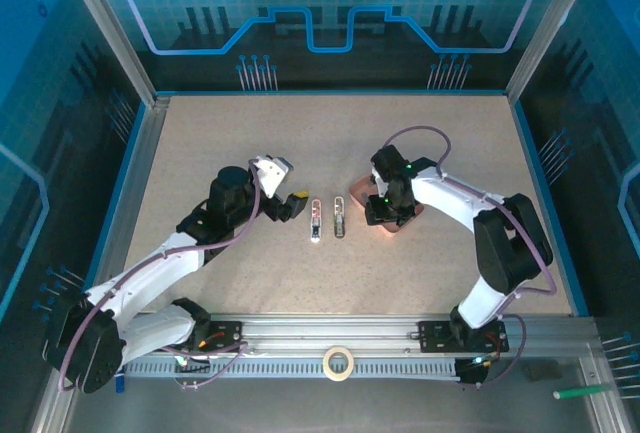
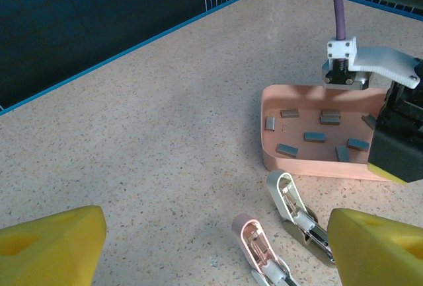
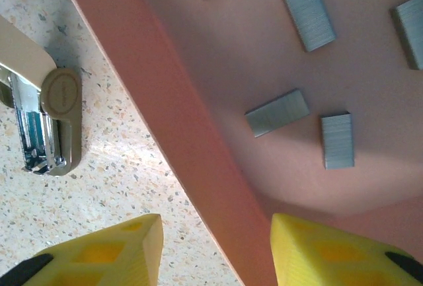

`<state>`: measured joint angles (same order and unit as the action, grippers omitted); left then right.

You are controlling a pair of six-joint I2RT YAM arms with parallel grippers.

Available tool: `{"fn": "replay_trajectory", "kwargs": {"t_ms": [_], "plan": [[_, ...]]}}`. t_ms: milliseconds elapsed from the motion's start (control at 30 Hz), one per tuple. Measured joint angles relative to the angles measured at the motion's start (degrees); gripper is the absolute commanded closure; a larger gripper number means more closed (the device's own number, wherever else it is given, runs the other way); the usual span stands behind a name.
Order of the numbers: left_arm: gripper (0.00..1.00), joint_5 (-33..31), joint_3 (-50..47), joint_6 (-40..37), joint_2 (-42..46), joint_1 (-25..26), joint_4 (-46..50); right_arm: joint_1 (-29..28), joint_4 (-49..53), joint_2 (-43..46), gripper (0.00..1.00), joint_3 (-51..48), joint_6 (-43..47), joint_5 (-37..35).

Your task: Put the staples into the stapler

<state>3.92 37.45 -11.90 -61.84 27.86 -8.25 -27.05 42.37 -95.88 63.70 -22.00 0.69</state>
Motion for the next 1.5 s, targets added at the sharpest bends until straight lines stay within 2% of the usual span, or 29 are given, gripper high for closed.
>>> {"fn": "replay_trajectory", "kwargs": {"t_ms": [567, 800, 900, 1000, 1100, 1267, 1500], "plan": [[0.12, -0.02, 0.0, -0.13, 0.0, 0.0, 0.26, 0.0, -0.81, -0.04, 0.81, -3.28, -5.73, 0.46], [0.12, 0.0, 0.0, -0.17, 0.0, 0.0, 0.26, -0.2, -2.34, 2.82, 0.85, -6.71, -10.47, 1.14], [0.12, 0.0, 0.0, -0.17, 0.0, 0.0, 0.24, -1.03, -3.39, 3.89, 0.84, -7.8, -12.37, 1.14], [0.12, 0.02, 0.0, -0.15, 0.0, 0.0, 0.24, -1.9, -3.85, 4.48, 0.7, -8.22, -13.84, 1.07], [0.12, 0.07, 0.0, -0.15, 0.0, 0.0, 0.24, -2.19, -3.37, 5.42, 0.63, -8.17, -13.77, 0.59], [0.12, 0.87, 0.0, -0.07, 0.0, 0.0, 0.24, -1.09, 0.63, 10.03, 0.62, -5.99, -12.33, -1.81], [0.12, 1.11, 0.0, -0.04, 0.0, 0.0, 0.24, 5.84, 3.93, 9.94, 0.67, -0.92, -6.56, -4.31]]}}
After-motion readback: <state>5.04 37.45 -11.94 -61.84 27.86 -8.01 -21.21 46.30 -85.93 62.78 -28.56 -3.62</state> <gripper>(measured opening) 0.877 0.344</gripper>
